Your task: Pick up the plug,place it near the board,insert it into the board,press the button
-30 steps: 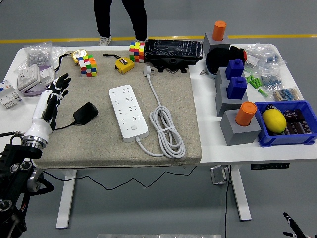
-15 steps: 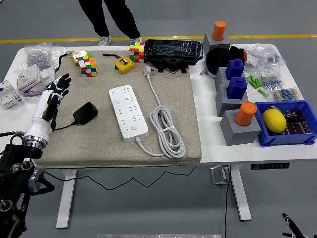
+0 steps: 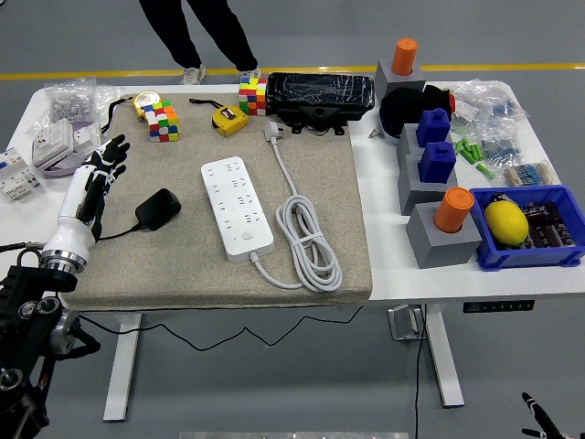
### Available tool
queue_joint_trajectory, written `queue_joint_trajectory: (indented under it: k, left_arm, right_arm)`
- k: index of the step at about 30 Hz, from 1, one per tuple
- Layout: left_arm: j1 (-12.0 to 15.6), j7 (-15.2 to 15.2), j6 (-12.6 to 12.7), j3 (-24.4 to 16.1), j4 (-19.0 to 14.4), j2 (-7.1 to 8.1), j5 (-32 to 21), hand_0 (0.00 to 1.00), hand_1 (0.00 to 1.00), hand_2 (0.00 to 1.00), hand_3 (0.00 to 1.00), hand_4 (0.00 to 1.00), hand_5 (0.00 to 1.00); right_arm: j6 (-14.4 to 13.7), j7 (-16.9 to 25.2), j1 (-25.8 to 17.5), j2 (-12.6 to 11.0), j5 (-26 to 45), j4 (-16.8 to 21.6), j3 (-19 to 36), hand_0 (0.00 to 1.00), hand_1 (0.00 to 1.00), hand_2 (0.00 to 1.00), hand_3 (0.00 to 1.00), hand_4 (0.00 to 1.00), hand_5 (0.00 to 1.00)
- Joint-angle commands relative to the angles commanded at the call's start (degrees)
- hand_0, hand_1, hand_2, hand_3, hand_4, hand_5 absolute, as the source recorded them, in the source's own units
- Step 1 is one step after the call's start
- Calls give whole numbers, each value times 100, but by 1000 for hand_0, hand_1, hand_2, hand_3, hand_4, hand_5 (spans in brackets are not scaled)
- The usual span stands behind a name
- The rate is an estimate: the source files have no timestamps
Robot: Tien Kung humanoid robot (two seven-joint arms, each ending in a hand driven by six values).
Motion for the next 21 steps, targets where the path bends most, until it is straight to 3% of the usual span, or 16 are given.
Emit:
queue_joint_trajectory:
  k: [21]
  left_arm:
    - [-29, 0, 18, 40, 1, 1, 36, 917, 936, 912, 905, 998, 998]
  right_arm:
    - [-4, -5, -13, -27, 18, 0, -14, 786, 740, 725, 780, 998, 991]
